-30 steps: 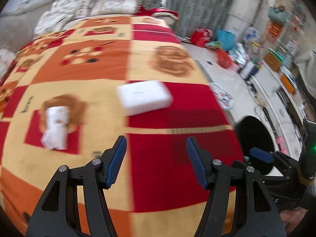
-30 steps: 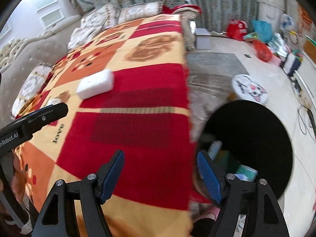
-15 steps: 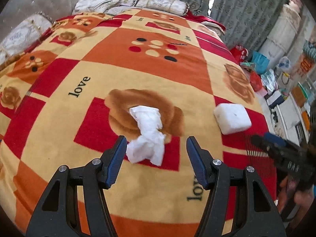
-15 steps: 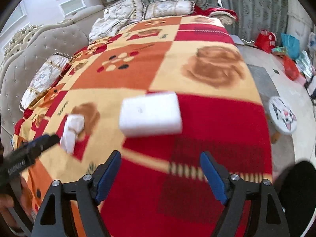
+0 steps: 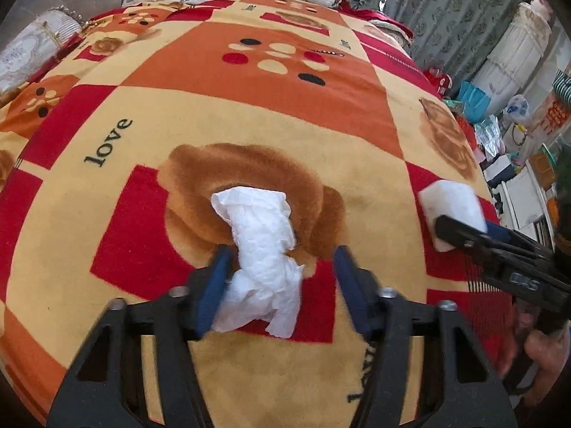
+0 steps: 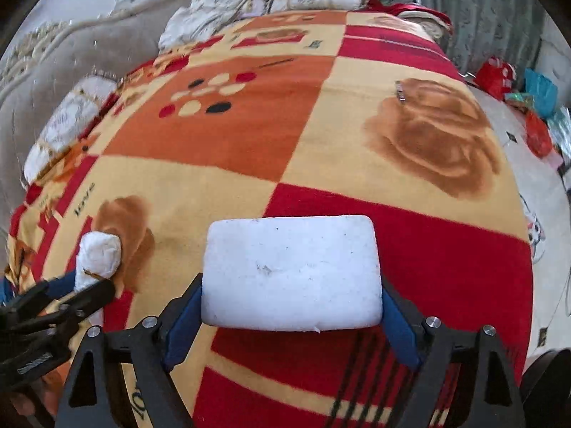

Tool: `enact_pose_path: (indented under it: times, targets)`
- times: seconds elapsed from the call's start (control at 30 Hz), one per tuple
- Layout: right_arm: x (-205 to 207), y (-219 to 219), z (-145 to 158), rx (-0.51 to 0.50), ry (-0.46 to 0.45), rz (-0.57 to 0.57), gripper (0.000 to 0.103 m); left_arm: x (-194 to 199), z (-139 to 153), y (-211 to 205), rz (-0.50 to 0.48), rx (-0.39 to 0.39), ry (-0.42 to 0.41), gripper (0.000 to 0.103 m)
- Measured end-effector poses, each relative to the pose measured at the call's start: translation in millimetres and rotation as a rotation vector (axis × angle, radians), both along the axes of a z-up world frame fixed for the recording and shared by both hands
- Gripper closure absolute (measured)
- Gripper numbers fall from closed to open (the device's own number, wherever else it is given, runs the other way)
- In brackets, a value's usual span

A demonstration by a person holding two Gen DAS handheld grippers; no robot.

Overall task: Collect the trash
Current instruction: 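Grasp the white tissue with the left tool while the right tool grasps the white foam block, then carry the tissue and foam block over the black bin with both tools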

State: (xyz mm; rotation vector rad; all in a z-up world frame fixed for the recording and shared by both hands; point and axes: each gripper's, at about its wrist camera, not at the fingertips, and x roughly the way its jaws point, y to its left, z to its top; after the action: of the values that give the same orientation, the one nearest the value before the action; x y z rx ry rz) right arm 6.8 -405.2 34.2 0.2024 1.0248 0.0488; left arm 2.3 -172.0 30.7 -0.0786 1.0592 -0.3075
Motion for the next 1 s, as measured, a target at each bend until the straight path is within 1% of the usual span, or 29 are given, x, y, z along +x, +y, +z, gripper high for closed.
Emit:
enact_pose_path:
  times: [0.03, 0.07, 0.13, 0.3, 0.43, 0.57, 0.77, 1.0]
  targets:
    - [-6.3, -1.3, 5.3, -0.002, -0.019, -0.002, 0.016, -0.8, 1.4, -1.0, -0.003, 0.002, -0.001, 0.078]
    - [-13.8, -2.2, 11.9, -0.010, -0.037, 0.001, 0.016, -2.7, 3.1, -1.0, -0.006, 0.000, 0.001, 0.079]
    - [-25.5, -1.6, 21.9, -0.019, -0.059, 0.009, 0.016, -8.3, 8.7, -0.2, -0.012, -0.027, -0.002, 0.080]
    - [-62.4, -3.7, 39.5, -0.026, -0.095, 0.012, 0.016, -32.8, 29.3, -8.5, -0.046, -0.039, -0.043, 0.080]
    - [-89.9, -6.5, 39.8, -0.037, -0.095, 0.001, 0.016, -54.3, 41.6, -21.8, -0.084, -0.040, -0.064, 0.080]
    - [-114.9, -13.9, 39.0, -0.055, -0.093, -0.017, 0.016, -78.5, 52.9, -43.3, -0.138, -0.045, -0.088, 0.080]
    - [-157.6, -39.2, 41.9, -0.061, -0.096, -0.078, 0.016, -107.2, 63.4, -79.9, -0.218, -0.052, -0.110, 0.080]
    - [-197.5, -72.2, 45.0, -0.074, -0.093, -0.157, 0.016, -132.3, 68.5, -123.7, -0.300, -0.054, -0.116, 0.080]
